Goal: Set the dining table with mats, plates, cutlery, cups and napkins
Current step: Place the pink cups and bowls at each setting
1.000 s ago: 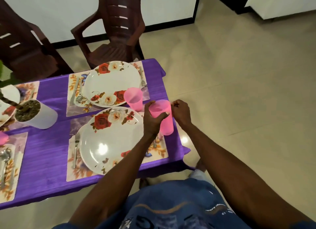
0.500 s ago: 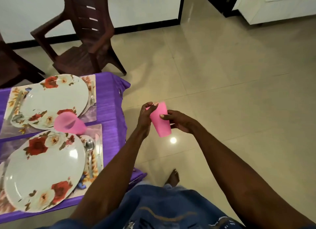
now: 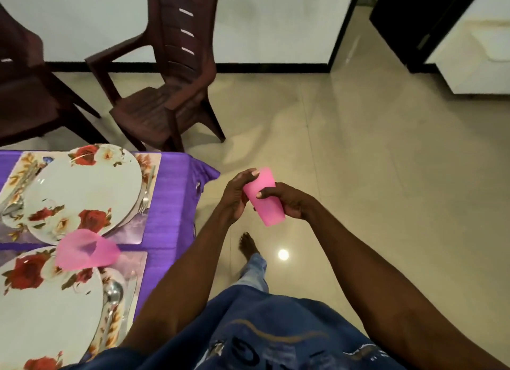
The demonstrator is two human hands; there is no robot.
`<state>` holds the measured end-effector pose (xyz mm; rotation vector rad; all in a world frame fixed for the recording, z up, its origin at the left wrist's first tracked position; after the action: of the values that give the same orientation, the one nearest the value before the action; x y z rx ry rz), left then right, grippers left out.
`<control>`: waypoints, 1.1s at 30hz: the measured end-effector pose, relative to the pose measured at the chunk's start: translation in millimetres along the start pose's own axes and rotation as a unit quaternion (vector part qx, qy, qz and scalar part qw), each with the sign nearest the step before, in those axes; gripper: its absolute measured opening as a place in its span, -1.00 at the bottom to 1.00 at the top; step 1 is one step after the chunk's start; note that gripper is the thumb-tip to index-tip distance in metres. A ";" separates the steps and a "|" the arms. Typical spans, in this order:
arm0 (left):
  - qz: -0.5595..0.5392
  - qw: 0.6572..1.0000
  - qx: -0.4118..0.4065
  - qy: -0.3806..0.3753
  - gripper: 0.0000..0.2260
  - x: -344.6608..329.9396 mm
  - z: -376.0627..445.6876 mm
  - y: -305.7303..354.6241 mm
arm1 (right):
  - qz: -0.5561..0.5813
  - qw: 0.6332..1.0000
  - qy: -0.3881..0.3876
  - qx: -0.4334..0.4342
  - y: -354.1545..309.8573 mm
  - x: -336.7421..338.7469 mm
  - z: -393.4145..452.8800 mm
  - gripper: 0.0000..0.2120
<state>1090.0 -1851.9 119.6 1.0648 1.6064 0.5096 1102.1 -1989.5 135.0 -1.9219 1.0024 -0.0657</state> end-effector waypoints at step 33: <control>-0.076 0.461 -0.381 0.798 -0.37 174.0 138.4 300.7 | -0.509 0.818 -0.226 0.144 -369.2 13.9 466.4 -0.11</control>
<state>1329.5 -1580.9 215.0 -0.7486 2.3457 2.2662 1536.2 -1582.8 146.9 -1.8459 -0.4071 -0.3315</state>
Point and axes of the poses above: each hand's wrist, its own z-axis towards the middle knuckle, its own x-axis out of the back of the hand, y = z × x, the point moved 4 cm from there along z, towards the middle knuckle, and after that the axes turned 14 degrees about -y, right-handed, at the moved point
